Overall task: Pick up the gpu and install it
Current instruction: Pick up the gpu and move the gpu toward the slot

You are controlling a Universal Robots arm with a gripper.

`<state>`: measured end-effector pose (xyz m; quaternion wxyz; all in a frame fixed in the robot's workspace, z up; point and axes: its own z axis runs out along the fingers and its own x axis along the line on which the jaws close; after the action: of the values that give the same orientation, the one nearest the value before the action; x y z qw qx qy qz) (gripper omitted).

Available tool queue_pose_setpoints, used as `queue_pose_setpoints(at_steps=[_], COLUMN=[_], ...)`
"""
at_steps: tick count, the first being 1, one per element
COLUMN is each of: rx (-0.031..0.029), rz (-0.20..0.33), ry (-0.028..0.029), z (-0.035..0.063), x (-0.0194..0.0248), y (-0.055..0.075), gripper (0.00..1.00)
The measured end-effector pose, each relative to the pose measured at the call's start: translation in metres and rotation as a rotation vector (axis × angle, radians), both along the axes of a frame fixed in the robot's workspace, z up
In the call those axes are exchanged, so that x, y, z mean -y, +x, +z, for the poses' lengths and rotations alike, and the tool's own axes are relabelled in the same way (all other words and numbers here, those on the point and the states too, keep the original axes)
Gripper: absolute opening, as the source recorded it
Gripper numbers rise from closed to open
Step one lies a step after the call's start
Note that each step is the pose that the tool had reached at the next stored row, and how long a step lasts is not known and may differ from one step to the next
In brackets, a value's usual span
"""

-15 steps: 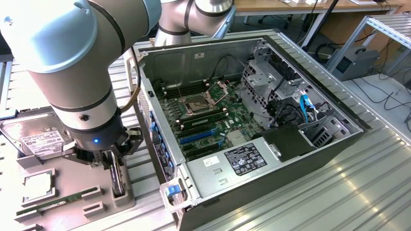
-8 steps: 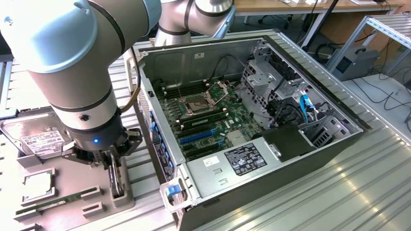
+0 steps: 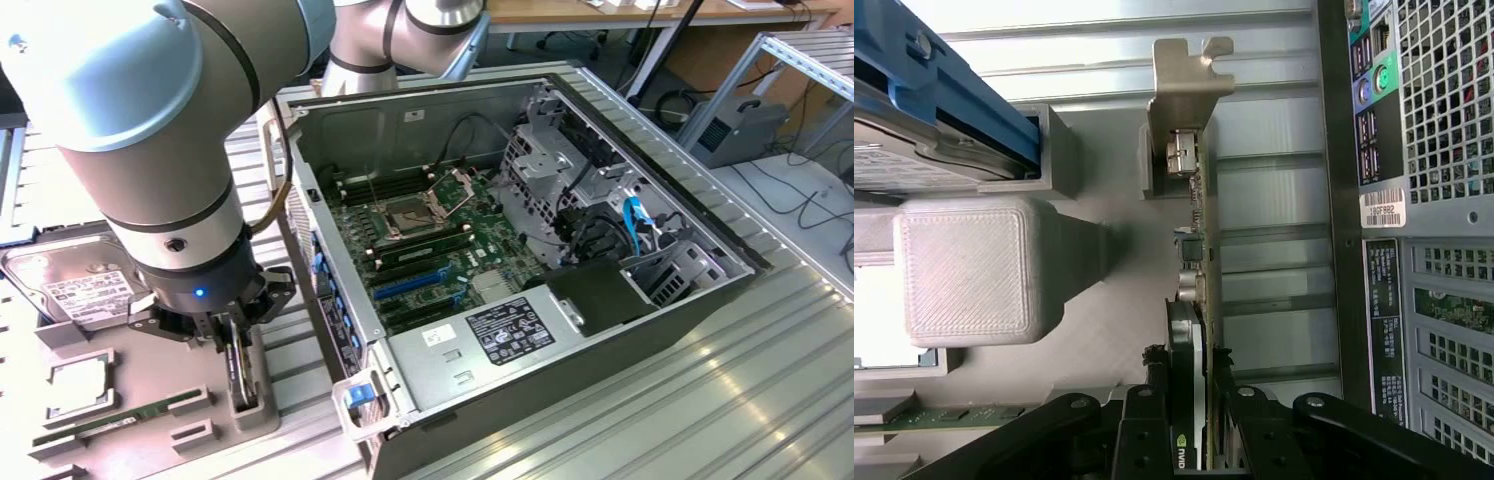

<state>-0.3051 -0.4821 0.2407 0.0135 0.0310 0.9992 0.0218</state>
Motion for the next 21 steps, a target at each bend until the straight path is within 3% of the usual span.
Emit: queue_pose_setpoints(at_steps=[12, 21], rx=[-0.0003, 0.0], rz=[0.007, 0.007], ry=[-0.0002, 0.0001], z=[0.0032, 0.0409], x=[0.0, 0.0], y=[0.0, 0.0], gripper=[0.27, 0.27])
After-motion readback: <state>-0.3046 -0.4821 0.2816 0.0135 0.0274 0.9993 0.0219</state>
